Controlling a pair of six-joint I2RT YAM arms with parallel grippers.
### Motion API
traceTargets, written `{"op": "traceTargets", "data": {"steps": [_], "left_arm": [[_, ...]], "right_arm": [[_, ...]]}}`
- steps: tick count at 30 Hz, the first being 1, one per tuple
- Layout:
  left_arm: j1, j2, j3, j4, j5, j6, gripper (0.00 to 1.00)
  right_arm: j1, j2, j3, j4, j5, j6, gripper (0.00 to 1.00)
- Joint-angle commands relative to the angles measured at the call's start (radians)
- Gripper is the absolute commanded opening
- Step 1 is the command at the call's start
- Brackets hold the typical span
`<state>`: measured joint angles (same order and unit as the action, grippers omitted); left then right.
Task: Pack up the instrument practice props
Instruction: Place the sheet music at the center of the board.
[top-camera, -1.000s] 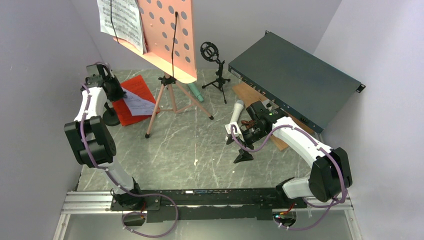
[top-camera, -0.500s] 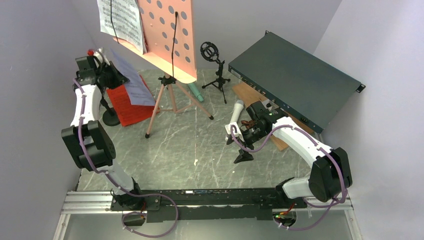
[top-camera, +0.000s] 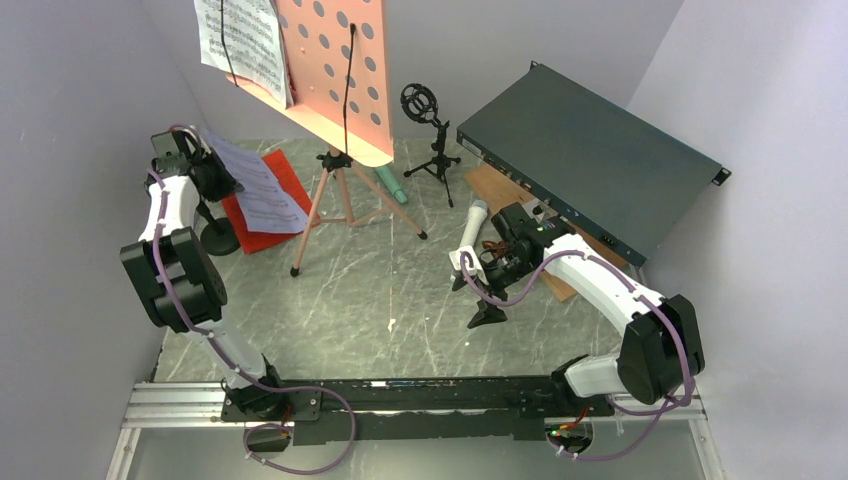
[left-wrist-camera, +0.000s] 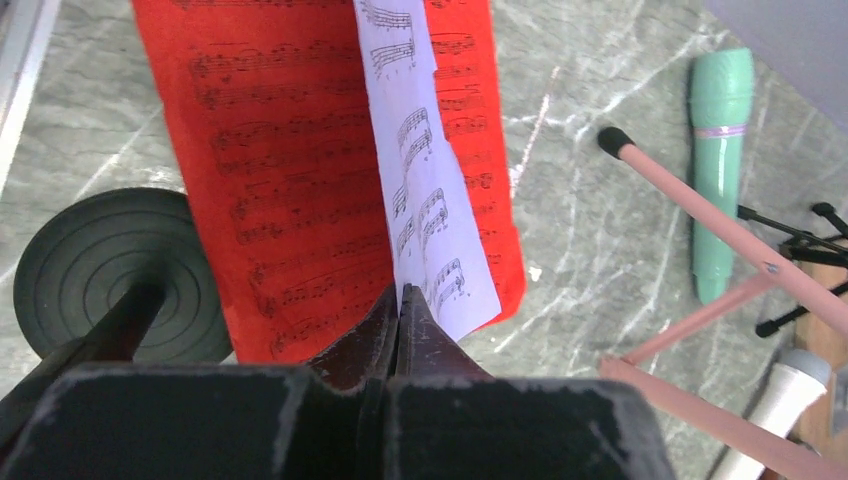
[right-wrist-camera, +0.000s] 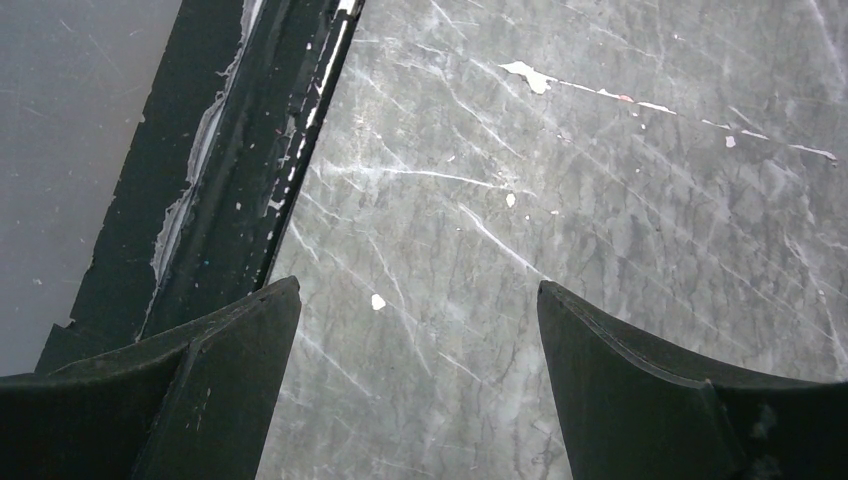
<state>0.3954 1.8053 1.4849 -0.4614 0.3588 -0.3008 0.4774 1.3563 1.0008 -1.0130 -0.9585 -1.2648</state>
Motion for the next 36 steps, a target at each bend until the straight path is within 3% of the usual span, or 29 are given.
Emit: {"op": "traceTargets", "data": {"steps": [1, 11, 21, 27, 33, 36], "left_arm": [[0.011, 0.068, 0.001, -0.116, -0.098, -0.015, 0.01], [-0.030, 0.055, 0.052, -0.170, -0.164, 0.020, 0.40], [-0.101, -0.070, 0.088, -0.237, -0.291, 0.088, 0.54], [-0.116, -0.249, -0.034, -0.237, -0.354, 0.086, 0.63], [-0.116, -0.426, -0.157, -0.214, -0.328, 0.081, 0.77], [-0.115, -0.500, -0.206, -0.194, -0.258, 0.076, 0.98]], "right_arm": [[0.006, 0.004, 0.012, -0.013, -0.022, -0.031, 0.91], [0.006, 0.006, 0.013, -0.015, -0.022, -0.031, 0.91], [0.010, 0.010, 0.015, -0.018, -0.022, -0.032, 0.91], [0.016, 0.015, 0.016, -0.022, -0.019, -0.036, 0.91], [0.020, 0.017, 0.018, -0.022, -0.017, -0.035, 0.91], [0.020, 0.015, 0.018, -0.021, -0.014, -0.032, 0.91]]}}
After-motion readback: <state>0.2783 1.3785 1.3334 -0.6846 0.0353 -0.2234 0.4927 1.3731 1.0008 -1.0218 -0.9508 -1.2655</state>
